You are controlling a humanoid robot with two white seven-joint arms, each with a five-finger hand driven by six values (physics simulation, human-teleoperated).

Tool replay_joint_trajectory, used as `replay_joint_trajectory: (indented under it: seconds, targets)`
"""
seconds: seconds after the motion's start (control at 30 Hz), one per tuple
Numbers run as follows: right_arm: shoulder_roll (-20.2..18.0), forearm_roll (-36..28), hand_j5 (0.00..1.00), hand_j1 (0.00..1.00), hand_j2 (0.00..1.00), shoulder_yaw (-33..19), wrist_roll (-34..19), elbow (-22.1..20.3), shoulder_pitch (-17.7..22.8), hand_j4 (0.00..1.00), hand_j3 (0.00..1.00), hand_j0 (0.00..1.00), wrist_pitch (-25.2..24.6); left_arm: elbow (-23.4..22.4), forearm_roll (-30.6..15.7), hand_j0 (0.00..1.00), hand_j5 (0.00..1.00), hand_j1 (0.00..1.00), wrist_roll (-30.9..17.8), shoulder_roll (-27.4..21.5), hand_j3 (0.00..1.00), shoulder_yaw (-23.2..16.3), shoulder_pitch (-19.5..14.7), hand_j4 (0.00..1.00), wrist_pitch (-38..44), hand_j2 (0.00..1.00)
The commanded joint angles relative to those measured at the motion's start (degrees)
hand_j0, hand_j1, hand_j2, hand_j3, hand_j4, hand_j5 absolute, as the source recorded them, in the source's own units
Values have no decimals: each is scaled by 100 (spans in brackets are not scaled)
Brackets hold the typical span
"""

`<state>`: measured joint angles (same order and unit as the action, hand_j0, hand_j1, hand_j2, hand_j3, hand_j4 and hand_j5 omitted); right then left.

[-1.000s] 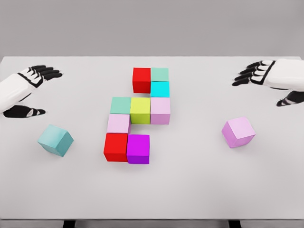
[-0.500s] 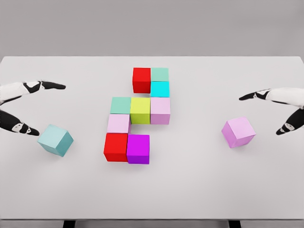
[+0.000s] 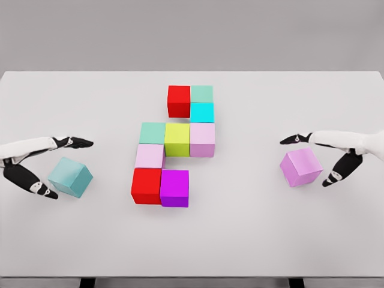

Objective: Assemble the squares on the desktop into the number 2

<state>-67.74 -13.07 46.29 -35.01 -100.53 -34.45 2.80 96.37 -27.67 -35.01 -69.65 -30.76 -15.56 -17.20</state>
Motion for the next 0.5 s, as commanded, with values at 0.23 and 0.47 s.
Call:
replay_joint_trajectory:
  seconds: [0.23,0.47]
  targets:
    - [138,-3,100,100,100,46,1,7,-35,100,100,100,-201,-188,667,100,100,100,1,233,100,-71,-123,100,24,100]
    - [244,50,100,100,100,161,1,77,-44,100,100,100,-218,-452,1159,100,100,100,1,505,100,-97,-237,100,-20,100]
